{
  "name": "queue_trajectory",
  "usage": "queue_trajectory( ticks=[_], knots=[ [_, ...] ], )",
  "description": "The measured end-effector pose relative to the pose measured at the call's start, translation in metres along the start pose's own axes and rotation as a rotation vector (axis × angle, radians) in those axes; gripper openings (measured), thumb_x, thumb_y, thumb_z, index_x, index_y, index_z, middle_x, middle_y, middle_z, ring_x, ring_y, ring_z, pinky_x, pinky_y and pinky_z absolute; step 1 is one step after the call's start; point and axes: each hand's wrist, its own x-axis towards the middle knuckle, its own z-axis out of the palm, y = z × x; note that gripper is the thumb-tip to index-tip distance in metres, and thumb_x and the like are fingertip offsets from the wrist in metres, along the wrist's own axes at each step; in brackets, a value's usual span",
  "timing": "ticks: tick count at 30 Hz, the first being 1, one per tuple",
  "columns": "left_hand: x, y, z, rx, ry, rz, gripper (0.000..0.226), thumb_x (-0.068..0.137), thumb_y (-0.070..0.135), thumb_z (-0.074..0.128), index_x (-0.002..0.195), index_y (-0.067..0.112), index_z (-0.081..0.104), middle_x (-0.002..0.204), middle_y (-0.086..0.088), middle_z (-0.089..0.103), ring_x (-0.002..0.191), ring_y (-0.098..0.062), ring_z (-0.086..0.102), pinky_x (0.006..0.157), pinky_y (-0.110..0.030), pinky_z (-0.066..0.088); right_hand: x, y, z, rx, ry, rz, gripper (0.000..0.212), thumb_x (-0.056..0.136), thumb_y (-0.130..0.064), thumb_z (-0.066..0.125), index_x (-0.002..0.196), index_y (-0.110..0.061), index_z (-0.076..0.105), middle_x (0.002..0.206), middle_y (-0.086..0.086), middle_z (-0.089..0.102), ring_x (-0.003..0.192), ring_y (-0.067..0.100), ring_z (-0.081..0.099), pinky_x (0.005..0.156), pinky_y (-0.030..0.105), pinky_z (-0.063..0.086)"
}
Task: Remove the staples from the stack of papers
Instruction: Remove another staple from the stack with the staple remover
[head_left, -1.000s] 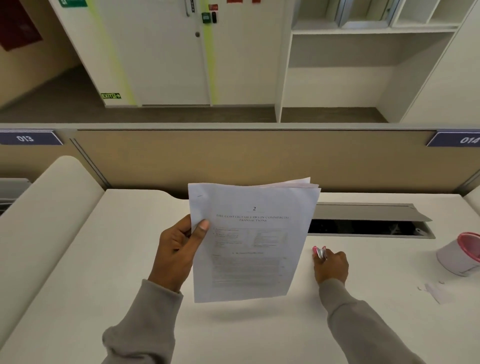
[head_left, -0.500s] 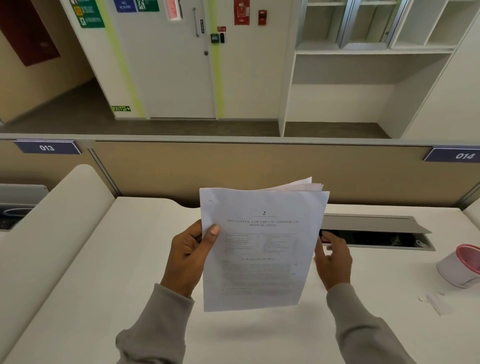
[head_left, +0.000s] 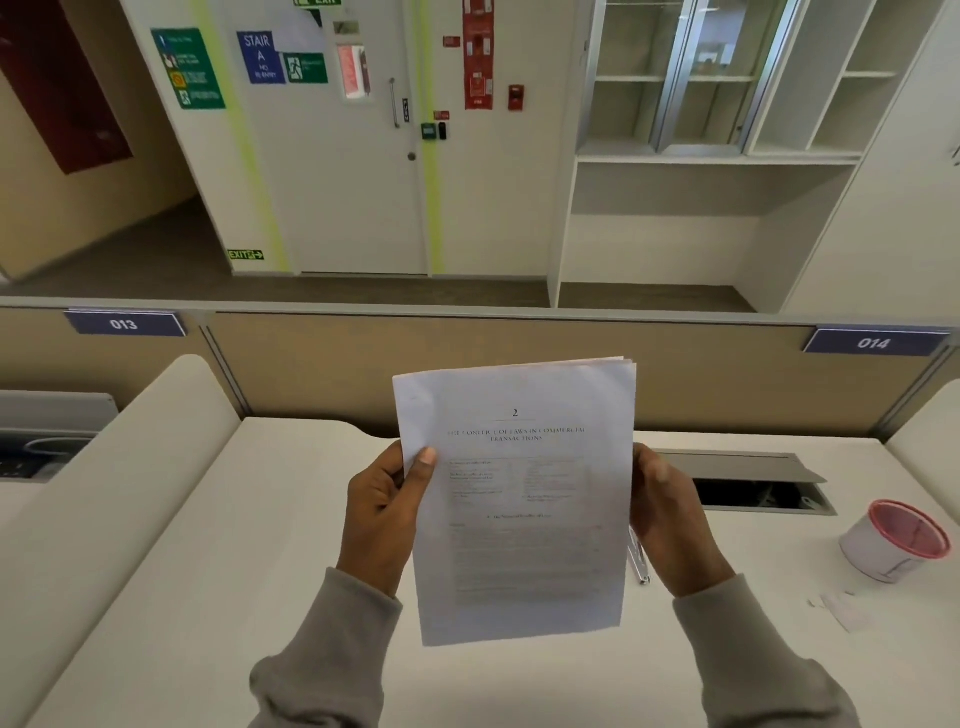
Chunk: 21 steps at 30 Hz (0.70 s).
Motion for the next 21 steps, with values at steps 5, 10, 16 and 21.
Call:
queue_trajectory(
  ticks=[5, 10, 16, 21],
  knots=[
    [-0.011, 0.008, 0.001, 0.016, 0.027, 0.003, 0.019, 0.098, 0.025, 0.055, 0.107, 0.018, 0.07, 0.098, 0.005, 0.076, 0.09, -0.023, 0.071, 0.073, -0.033, 0.062, -0.021, -0.015, 0.012, -0.159, -0.004, -0.03, 0.031, 0.087, -0.014, 0.065, 0.117, -0.005, 0.062, 0.113, 0.011, 0.071, 0.098, 0.034, 0.07, 0.079, 0.05, 0.06],
    [-0.016, 0.022, 0.005, 0.017, 0.049, 0.03, 0.021, 0.091, 0.033, 0.06, 0.104, 0.02, 0.07, 0.096, 0.007, 0.076, 0.089, -0.022, 0.072, 0.072, -0.034, 0.063, -0.031, -0.013, 0.016, -0.172, 0.087, -0.067, 0.023, 0.09, -0.007, 0.063, 0.112, -0.002, 0.065, 0.108, 0.012, 0.073, 0.095, 0.034, 0.071, 0.078, 0.046, 0.06],
    [-0.014, 0.046, 0.008, -0.083, 0.188, 0.076, 0.017, 0.094, 0.027, 0.065, 0.102, 0.015, 0.073, 0.092, 0.0, 0.077, 0.083, -0.02, 0.074, 0.071, -0.035, 0.062, -0.046, -0.012, 0.021, -0.179, 0.1, -0.072, 0.023, 0.091, -0.003, 0.062, 0.114, -0.005, 0.065, 0.108, 0.01, 0.073, 0.094, 0.032, 0.071, 0.077, 0.043, 0.06],
    [-0.02, 0.058, 0.009, -0.147, 0.201, 0.08, 0.015, 0.092, 0.024, 0.068, 0.103, 0.015, 0.075, 0.093, -0.003, 0.078, 0.084, -0.022, 0.074, 0.072, -0.035, 0.062, -0.055, -0.012, 0.024, -0.161, 0.111, -0.066, 0.027, 0.091, -0.006, 0.062, 0.118, -0.007, 0.065, 0.11, 0.01, 0.073, 0.095, 0.032, 0.071, 0.077, 0.045, 0.06]
  ],
)
